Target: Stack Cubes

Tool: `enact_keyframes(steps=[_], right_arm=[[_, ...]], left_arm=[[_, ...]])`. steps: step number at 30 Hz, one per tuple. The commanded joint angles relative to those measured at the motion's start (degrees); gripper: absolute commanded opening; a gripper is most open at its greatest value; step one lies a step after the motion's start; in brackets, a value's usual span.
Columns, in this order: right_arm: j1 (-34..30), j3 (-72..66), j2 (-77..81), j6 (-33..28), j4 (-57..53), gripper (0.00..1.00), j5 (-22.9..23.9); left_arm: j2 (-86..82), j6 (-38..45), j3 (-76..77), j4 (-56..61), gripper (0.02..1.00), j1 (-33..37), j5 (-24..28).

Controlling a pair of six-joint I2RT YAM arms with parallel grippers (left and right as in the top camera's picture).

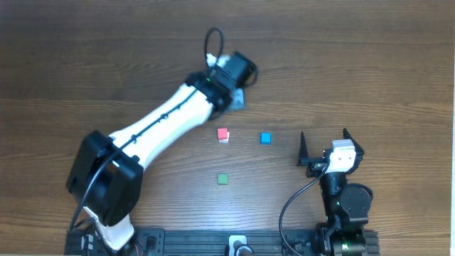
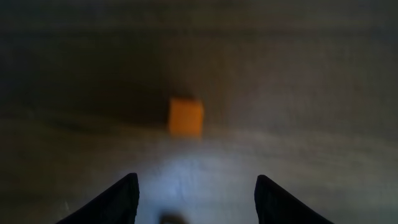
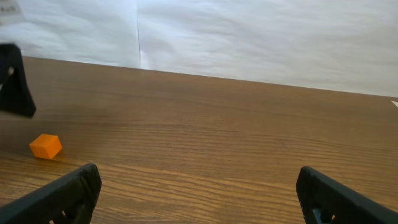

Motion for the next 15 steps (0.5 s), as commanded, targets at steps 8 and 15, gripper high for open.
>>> enact_keyframes(steps=[8, 15], right_arm=[[-0.37, -0.42, -0.48, -0.09, 0.13, 0.993, -0.63], [-0.37, -0.42, -0.48, -0.07, 0.13, 0.991, -0.63]], left_arm=[[9.16, 7.96, 1.25, 6.34, 0.579, 3.30, 3.37], [11.52, 8.11, 1.25, 7.34, 0.562, 3.30, 3.67]])
